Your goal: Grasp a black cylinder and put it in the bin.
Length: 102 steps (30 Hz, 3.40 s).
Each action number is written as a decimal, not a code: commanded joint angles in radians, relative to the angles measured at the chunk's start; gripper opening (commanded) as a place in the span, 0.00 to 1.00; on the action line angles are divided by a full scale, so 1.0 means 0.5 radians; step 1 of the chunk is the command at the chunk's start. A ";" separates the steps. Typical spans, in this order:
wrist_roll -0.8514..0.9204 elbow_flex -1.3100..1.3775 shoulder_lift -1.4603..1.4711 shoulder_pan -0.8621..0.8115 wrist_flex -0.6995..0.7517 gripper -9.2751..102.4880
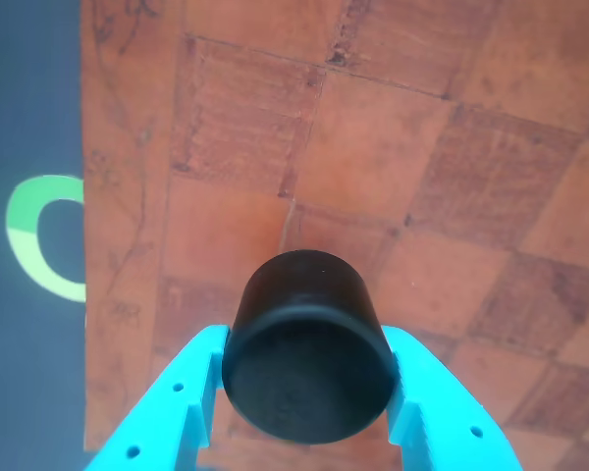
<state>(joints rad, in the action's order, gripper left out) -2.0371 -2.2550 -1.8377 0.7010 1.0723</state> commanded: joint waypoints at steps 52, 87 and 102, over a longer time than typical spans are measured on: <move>1.460 1.264 0.604 -1.488 0.012 0.20; 1.350 1.270 -0.018 -1.408 0.773 0.08; 1.012 1.098 -0.534 -0.976 1.086 0.08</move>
<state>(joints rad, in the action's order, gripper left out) -1.4956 -1.6812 -2.0310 0.1810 1.6122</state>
